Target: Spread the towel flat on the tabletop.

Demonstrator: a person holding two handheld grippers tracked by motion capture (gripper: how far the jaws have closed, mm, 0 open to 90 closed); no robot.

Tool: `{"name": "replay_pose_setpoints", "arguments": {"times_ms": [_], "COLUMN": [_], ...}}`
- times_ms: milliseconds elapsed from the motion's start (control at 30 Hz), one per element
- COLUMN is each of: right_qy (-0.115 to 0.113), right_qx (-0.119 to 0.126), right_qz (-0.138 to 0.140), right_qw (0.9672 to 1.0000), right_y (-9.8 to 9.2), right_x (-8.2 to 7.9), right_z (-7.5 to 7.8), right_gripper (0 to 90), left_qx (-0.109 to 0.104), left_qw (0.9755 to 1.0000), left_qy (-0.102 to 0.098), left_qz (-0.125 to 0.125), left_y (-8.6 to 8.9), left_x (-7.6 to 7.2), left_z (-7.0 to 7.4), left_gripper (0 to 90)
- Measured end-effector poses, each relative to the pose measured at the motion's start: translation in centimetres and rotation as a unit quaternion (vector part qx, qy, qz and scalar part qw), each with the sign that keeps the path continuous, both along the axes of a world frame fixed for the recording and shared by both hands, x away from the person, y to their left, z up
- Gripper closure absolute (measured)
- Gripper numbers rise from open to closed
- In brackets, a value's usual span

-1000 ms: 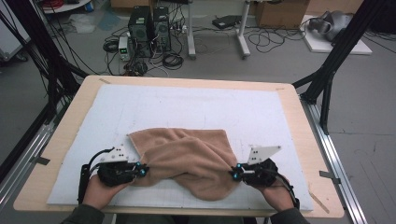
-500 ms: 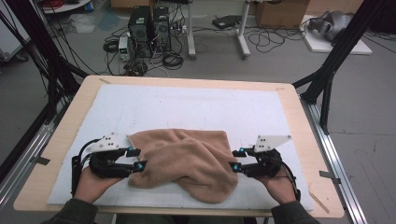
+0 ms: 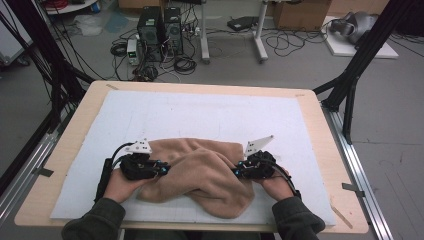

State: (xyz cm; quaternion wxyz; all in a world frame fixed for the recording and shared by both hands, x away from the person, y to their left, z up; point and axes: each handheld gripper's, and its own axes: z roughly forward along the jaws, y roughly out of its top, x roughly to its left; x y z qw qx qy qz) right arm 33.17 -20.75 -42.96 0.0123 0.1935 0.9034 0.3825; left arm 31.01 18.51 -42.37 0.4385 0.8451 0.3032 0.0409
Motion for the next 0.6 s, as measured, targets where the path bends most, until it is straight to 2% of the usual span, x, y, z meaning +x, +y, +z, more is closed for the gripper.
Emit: {"name": "replay_pose_setpoints", "arguments": {"times_ms": [100, 133, 200, 233, 267, 333, 367, 400, 433, 467, 533, 600], "right_qy": [-0.004, -0.008, -0.009, -0.011, -0.011, -0.005, -0.005, 0.006, 0.006, 0.007, -0.008, -0.018], "right_qx": [-0.002, 0.0, 0.0, 0.004, 0.008, 0.011, 0.011, 0.014, 0.014, 0.027, 0.047, 0.067], "right_qz": [0.006, 0.004, 0.004, -0.001, -0.001, 0.004, 0.004, 0.019, 0.019, 0.019, 0.008, -0.01], "right_qw": [1.0, 1.0, 1.0, 0.9999, 0.9999, 0.9999, 0.9999, 0.9997, 0.9997, 0.9994, 0.9988, 0.9976], "right_y": [0.0, -0.3, -0.5, -1.1, -1.4, -1.6, -1.6, -1.6, -1.6, -1.7, -2.1, -2.7], "right_x": [-1.2, -2.4, -3.1, -4.4, -5.1, -6.3, -6.3, -7.3, -7.3, -7.5, -7.3, -6.6], "right_z": [0.2, 0.3, 0.4, 0.6, 0.7, 0.8, 0.8, 0.9, 0.9, 1.2, 2.1, 3.0], "right_gripper": [83.1, 83.1, 83.2, 83.2, 83.2, 83.1, 83.1, 80.6, 80.6, 70.2, 62.2, 57.5], "left_qx": [0.002, 0.004, 0.003, 0.006, 0.006, 0.001, -0.002, -0.004, -0.007, -0.011, -0.023, -0.026], "left_qw": [0.9999, 0.9999, 0.9998, 0.9997, 0.9996, 0.9996, 0.9996, 0.9995, 0.9995, 0.9996, 0.9995, 0.9994], "left_qy": [-0.008, -0.015, -0.021, -0.025, -0.028, -0.027, -0.024, -0.024, -0.021, -0.02, -0.021, -0.022], "left_qz": [0.006, 0.005, 0.002, -0.002, -0.005, -0.012, -0.015, -0.019, -0.021, -0.019, -0.01, -0.008], "left_y": [0.4, 0.5, 0.6, 0.7, 0.7, 0.9, 1.0, 1.2, 1.4, 1.5, 2.2, 2.5], "left_x": [-0.7, -1.0, -1.7, -2.1, -2.5, -3.3, -3.7, -4.0, -4.2, -4.3, -4.0, -3.7], "left_z": [0.2, 0.4, 0.8, 1.0, 1.2, 1.4, 1.5, 1.5, 1.5, 1.5, 2.1, 2.5], "left_gripper": [83.9, 84.7, 84.9, 85.1, 85.2, 85.3, 85.3, 85.1, 85.1, 83.5, 76.2, 68.5]}}
